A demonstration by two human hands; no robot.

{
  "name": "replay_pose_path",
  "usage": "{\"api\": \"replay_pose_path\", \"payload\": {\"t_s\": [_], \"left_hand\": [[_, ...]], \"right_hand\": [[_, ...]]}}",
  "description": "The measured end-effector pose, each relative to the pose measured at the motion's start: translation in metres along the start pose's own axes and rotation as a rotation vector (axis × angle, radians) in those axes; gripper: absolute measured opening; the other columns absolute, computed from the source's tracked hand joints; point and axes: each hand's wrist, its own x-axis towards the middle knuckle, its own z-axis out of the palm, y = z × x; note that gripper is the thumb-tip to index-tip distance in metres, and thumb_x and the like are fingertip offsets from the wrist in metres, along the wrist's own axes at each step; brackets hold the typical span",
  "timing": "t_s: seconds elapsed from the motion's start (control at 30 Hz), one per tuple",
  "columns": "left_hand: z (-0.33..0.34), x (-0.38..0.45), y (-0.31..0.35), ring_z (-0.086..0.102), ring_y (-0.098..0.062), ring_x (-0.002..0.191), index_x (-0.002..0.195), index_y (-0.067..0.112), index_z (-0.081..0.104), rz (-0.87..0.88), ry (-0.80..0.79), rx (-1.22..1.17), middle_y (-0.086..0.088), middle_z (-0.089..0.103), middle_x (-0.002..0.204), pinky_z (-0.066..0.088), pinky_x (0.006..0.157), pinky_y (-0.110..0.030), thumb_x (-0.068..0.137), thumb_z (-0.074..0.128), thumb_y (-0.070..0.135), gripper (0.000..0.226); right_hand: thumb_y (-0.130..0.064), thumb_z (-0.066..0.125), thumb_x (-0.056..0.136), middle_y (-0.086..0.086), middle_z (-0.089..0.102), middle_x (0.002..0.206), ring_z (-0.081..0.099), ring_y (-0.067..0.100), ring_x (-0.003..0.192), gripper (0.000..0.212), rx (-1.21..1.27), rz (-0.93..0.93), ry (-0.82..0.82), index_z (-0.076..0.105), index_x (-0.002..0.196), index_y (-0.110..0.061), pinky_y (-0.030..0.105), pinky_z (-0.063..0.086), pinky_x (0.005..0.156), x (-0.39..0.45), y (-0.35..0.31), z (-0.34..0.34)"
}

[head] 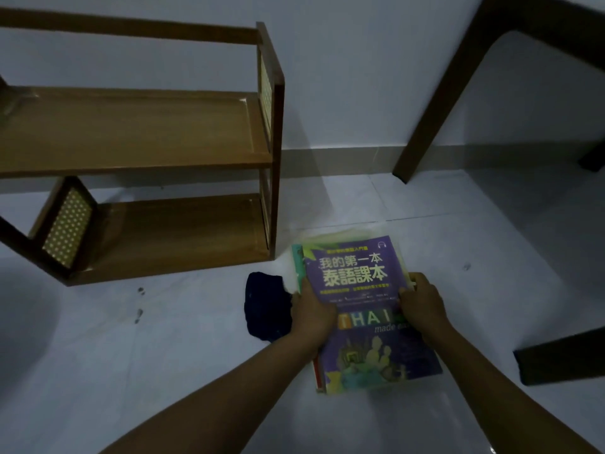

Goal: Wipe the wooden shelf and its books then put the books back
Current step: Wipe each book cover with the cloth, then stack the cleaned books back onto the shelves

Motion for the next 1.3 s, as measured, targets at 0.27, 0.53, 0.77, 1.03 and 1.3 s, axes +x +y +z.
{"api": "replay_pose_path", "payload": {"t_s": [0.27,0.53,0.77,1.03,1.3], "left_hand": [[-0.006,-0.001,0.005,0.063,-0.03,0.096,0.112,0.013,0.037,-0.081,0.045,-0.251,-0.006,0.056,0.1,0.055,0.085,-0.046,0.087,0.06,0.009,0.034],[-0.003,0.007,0.008,0.067,-0.028,0.089,0.107,0.008,0.054,-0.028,0.051,-0.175,-0.013,0.066,0.103,0.058,0.079,-0.048,0.069,0.072,0.023,0.045],[-0.006,-0.012,0.006,0.067,-0.027,0.102,0.119,0.024,0.046,0.109,-0.176,-0.369,-0.009,0.067,0.114,0.055,0.086,-0.052,0.084,0.067,0.004,0.045],[-0.099,-0.07,0.042,0.066,-0.027,0.107,0.131,0.022,0.042,0.36,-0.344,-0.222,-0.008,0.067,0.12,0.055,0.088,-0.049,0.086,0.066,0.004,0.054],[-0.241,-0.126,0.015,0.057,-0.001,0.115,0.133,0.027,0.029,0.623,-0.061,0.136,0.018,0.058,0.122,0.052,0.085,-0.016,0.09,0.06,0.007,0.057]], "right_hand": [[-0.022,0.053,0.093,0.017,0.057,0.11,0.059,0.037,0.092,0.031,-0.033,0.004,-0.061,0.046,0.12,-0.01,0.042,0.052,0.078,-0.004,0.002,0.014],[-0.033,0.066,0.087,0.014,0.065,0.11,0.066,0.029,0.091,0.043,0.248,0.142,-0.188,0.052,0.12,-0.01,0.039,0.056,0.073,0.009,0.011,0.004],[-0.061,0.085,0.045,0.008,0.07,0.107,0.07,0.025,0.092,0.092,0.528,0.05,-0.272,0.052,0.116,-0.014,0.042,0.058,0.074,-0.018,0.012,-0.036],[-0.018,0.081,0.064,0.006,0.073,0.109,0.068,0.028,0.104,0.06,0.786,-0.148,-0.533,0.058,0.119,-0.012,0.041,0.059,0.082,-0.075,-0.055,-0.056],[0.008,0.075,0.072,-0.009,0.077,0.092,0.072,0.008,0.089,0.042,0.662,-0.364,-0.474,0.068,0.102,-0.02,0.024,0.057,0.074,-0.154,-0.154,0.017]]}}
